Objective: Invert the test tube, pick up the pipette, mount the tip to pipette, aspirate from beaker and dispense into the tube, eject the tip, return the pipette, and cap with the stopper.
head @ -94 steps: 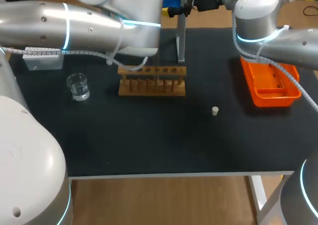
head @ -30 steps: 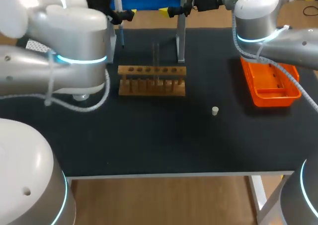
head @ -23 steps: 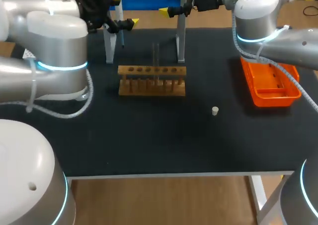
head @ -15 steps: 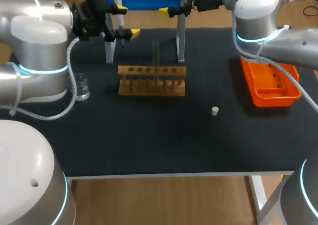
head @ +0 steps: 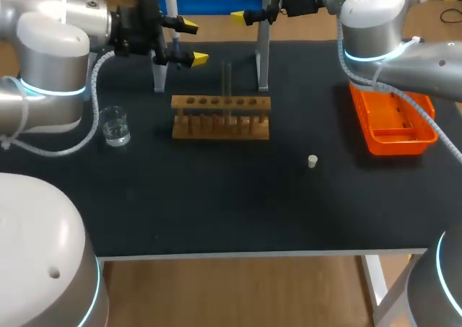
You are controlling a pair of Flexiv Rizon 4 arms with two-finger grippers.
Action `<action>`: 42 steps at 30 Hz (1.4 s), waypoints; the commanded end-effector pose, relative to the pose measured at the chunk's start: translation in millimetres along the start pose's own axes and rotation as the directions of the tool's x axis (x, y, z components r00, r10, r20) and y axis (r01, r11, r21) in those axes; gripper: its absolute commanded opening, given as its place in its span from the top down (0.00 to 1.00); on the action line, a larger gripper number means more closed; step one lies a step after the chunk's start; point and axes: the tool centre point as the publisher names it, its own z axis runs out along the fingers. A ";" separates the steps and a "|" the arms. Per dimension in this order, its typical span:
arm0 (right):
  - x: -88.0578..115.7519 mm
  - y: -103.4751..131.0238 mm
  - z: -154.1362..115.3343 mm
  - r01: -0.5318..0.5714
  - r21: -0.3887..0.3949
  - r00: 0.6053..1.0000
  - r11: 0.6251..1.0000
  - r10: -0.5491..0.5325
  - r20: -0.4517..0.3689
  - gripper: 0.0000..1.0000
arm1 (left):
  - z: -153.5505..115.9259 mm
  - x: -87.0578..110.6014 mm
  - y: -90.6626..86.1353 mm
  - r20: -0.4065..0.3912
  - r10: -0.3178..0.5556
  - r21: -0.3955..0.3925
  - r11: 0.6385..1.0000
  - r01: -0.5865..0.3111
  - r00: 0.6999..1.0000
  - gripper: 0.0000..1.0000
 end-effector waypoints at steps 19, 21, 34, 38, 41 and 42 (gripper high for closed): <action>-0.5 0.5 -0.3 -0.001 0.004 1.000 1.000 0.001 -0.002 0.00 | 37.4 9.8 17.6 -0.052 -0.004 -0.046 0.999 0.002 0.999 0.00; -0.5 0.5 -0.3 -0.001 0.004 1.000 1.000 0.001 -0.002 0.00 | 39.9 12.1 18.3 -0.051 -0.002 -0.048 0.999 0.000 0.999 0.00; -0.5 0.5 -0.3 -0.001 0.004 1.000 1.000 0.001 -0.002 0.00 | 63.8 20.0 39.2 -0.035 -0.021 -0.096 0.995 0.018 0.999 0.00; -0.5 0.5 -0.3 -0.001 0.004 1.000 1.000 0.001 -0.002 0.00 | 72.7 19.7 48.9 -0.024 -0.031 -0.114 0.993 0.028 0.999 0.00; -0.5 0.5 -0.3 -0.001 0.004 1.000 1.000 0.001 -0.002 0.00 | 76.4 17.8 53.4 -0.018 -0.038 -0.126 0.991 0.036 0.999 0.00; -0.5 0.5 -0.3 -0.001 0.004 1.000 1.000 0.001 -0.002 0.00 | 77.0 17.4 54.1 -0.017 -0.038 -0.127 0.991 0.036 0.999 0.00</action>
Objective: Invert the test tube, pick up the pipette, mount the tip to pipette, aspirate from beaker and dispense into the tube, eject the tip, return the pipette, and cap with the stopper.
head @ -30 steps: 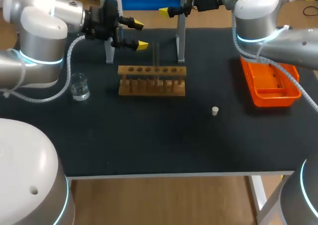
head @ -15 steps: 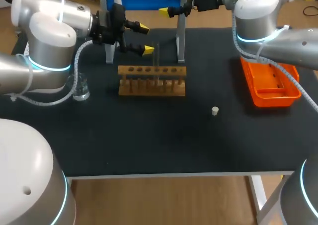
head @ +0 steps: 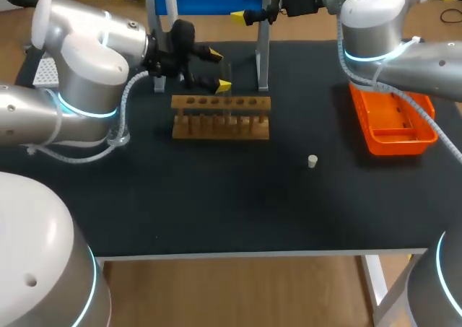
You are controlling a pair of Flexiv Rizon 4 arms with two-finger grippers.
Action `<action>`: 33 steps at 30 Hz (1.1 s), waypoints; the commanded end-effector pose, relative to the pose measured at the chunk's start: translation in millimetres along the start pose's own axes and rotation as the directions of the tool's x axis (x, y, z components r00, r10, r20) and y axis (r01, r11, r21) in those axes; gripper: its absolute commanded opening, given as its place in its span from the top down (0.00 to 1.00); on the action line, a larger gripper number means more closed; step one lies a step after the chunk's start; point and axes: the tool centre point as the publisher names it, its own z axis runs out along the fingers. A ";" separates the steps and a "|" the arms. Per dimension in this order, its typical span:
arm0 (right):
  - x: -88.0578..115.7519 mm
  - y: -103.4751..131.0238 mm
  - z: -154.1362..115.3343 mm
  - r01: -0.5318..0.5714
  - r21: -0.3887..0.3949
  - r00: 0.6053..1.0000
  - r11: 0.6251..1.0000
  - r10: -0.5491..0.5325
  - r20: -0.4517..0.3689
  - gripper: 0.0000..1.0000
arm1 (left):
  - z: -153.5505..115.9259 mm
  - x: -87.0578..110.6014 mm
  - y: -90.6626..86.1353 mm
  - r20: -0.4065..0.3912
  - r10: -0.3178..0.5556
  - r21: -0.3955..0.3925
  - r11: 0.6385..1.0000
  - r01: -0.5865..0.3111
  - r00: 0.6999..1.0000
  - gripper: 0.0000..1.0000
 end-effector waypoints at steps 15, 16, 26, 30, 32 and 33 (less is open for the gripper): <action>-0.5 0.6 -0.2 -0.001 0.004 1.000 1.000 0.001 -0.002 0.00 | 25.7 -9.5 3.5 -0.025 0.047 -0.047 0.998 -0.048 0.999 0.00; -0.5 0.6 -0.2 -0.001 0.004 1.000 1.000 0.001 -0.002 0.00 | 26.7 -9.5 3.6 -0.028 0.053 -0.051 0.997 -0.055 0.998 0.00; -0.5 0.6 -0.2 -0.001 0.004 1.000 1.000 0.001 -0.002 0.00 | 33.8 -10.7 10.9 -0.038 0.068 -0.085 0.994 -0.071 0.997 0.00; -0.5 0.6 -0.2 -0.001 0.004 1.000 1.000 0.001 -0.002 0.00 | 36.2 -9.9 12.3 -0.042 0.067 -0.089 0.994 -0.071 0.997 0.00; -0.5 0.6 -0.2 -0.001 0.004 1.000 1.000 0.001 -0.002 0.00 | 36.6 -9.9 12.7 -0.041 0.058 -0.088 0.994 -0.061 0.997 0.00; -0.5 0.6 -0.2 -0.001 0.004 1.000 1.000 0.001 -0.002 0.00 | 36.8 -10.9 13.2 -0.036 0.052 -0.089 0.995 -0.055 0.998 0.00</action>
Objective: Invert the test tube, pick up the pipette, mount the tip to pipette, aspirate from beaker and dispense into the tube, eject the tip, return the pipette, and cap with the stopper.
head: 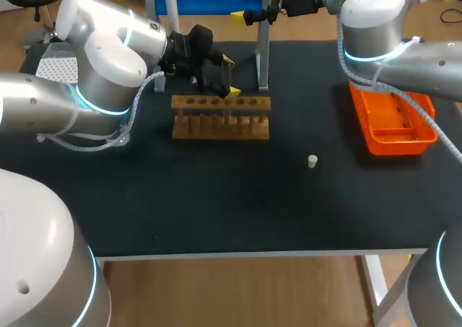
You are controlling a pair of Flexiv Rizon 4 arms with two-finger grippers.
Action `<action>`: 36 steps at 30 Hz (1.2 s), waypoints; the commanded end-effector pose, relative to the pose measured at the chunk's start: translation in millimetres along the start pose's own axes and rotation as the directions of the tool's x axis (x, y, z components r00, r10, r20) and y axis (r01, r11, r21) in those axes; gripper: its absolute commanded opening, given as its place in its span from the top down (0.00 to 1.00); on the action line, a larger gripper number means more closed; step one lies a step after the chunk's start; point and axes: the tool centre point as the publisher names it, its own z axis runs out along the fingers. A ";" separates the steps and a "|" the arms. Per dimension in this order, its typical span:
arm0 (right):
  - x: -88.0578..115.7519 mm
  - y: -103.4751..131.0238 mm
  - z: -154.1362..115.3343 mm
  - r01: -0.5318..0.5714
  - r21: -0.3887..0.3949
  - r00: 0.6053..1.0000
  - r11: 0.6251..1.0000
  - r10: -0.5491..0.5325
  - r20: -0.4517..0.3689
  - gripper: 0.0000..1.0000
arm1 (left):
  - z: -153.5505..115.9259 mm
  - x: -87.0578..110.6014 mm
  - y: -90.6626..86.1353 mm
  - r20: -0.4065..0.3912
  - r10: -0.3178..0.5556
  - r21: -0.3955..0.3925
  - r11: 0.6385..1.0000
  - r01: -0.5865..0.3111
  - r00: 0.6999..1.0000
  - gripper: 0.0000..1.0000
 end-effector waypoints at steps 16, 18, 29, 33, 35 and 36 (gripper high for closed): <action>-0.5 0.5 -0.2 -0.001 0.004 1.000 1.000 0.001 -0.002 0.00 | 5.8 -3.6 2.8 -0.025 -0.042 -0.015 0.999 0.041 0.999 0.00; -0.5 0.5 -0.2 -0.001 0.004 1.000 1.000 0.001 -0.002 0.00 | 5.8 -3.4 3.1 -0.025 -0.042 -0.019 0.999 0.042 0.999 0.00; -0.5 0.5 -0.2 -0.001 0.004 1.000 1.000 0.001 -0.002 0.00 | 6.5 -3.5 4.0 -0.019 -0.049 -0.036 0.998 0.048 0.999 0.00; -0.5 0.5 -0.2 -0.001 0.004 1.000 1.000 0.001 -0.002 0.00 | 6.1 -3.5 3.7 -0.019 -0.047 -0.037 0.998 0.046 0.999 0.00; -0.5 0.5 -0.2 -0.001 0.004 1.000 1.000 0.001 -0.002 0.00 | 6.1 -3.5 3.7 -0.019 -0.047 -0.037 0.998 0.046 0.999 0.00; -0.5 0.5 -0.2 -0.001 0.004 1.000 1.000 0.001 -0.002 0.00 | 6.1 -3.5 3.7 -0.019 -0.047 -0.037 0.998 0.046 0.999 0.00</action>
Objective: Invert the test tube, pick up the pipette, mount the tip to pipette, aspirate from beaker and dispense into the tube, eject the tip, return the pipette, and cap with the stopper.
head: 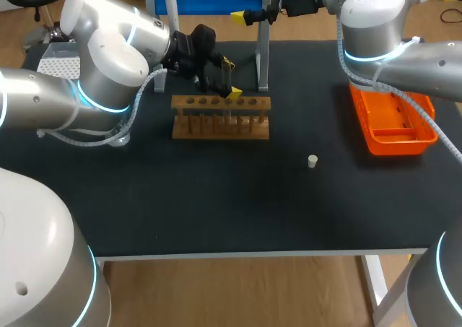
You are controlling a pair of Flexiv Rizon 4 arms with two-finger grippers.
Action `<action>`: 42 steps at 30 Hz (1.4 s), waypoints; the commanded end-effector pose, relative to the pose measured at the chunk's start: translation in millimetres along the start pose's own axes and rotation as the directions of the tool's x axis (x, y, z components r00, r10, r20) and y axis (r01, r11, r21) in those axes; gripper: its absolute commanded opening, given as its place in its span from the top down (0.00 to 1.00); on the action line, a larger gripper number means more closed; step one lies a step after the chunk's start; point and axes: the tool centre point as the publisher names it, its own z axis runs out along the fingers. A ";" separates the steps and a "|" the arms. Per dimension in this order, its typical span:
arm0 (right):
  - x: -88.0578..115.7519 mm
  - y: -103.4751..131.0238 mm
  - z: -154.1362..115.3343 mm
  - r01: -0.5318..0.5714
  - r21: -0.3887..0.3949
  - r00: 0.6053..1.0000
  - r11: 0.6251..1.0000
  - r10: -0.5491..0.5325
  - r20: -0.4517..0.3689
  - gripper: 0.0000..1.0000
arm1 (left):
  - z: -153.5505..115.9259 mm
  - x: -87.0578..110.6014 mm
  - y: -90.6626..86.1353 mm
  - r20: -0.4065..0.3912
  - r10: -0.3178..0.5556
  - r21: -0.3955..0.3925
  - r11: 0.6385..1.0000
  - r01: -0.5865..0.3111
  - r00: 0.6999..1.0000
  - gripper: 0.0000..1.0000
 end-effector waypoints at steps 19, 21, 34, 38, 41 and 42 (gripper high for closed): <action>-0.5 0.5 -0.3 -0.001 0.004 1.000 1.000 0.001 -0.002 0.00 | 0.5 -1.1 -0.6 -0.003 0.000 -0.004 1.000 0.000 1.000 0.00; 0.0 -1.7 -3.2 -0.005 0.002 1.000 1.000 0.005 -0.004 0.00 | 0.5 -1.1 -0.6 -0.003 0.000 -0.004 1.000 0.000 1.000 0.00; 65.6 -46.0 -113.1 -0.030 0.024 1.000 0.999 0.030 -0.007 0.00 | 0.5 -1.1 -0.6 -0.003 0.000 -0.004 1.000 0.000 1.000 0.00; 92.4 -68.2 -144.2 -0.030 0.031 0.999 0.999 0.030 -0.012 0.00 | 0.5 -1.1 -0.6 -0.003 0.000 -0.004 1.000 0.000 1.000 0.00; 115.4 -85.7 -163.1 -0.054 0.030 0.998 0.998 0.054 -0.014 0.00 | 0.5 -1.1 -0.6 -0.003 0.000 -0.004 1.000 0.000 1.000 0.00; 121.5 -91.2 -167.9 -0.064 0.024 0.998 0.998 0.065 -0.018 0.00 | 0.5 -1.1 -0.6 -0.003 0.000 -0.004 1.000 0.000 1.000 0.00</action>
